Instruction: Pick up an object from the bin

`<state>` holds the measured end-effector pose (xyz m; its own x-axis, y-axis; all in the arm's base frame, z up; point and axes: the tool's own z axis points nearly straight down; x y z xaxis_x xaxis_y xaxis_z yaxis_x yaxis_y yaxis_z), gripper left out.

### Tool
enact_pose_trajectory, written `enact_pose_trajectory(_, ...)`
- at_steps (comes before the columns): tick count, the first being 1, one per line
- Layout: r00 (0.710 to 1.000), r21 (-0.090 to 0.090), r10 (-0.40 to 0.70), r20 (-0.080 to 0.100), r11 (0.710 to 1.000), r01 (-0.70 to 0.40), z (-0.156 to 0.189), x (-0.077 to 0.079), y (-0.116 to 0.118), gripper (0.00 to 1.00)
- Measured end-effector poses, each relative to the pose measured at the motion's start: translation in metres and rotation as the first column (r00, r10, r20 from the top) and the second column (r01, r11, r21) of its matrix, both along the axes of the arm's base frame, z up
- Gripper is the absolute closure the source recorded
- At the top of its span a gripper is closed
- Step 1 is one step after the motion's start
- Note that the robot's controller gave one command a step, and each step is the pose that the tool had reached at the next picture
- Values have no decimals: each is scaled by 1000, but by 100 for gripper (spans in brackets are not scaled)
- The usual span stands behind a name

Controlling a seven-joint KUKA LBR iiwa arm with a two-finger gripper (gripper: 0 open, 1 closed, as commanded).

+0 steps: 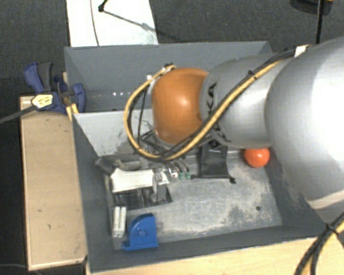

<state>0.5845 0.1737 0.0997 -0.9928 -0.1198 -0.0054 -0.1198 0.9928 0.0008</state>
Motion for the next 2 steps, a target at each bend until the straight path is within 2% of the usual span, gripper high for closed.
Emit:
enact_pose_trajectory(1,1000,4,4,1,1000,-4,-12,-3,4,0)
enact_pose_trajectory(2,991,-1,131,5,991,-131,-19,3,11,100)
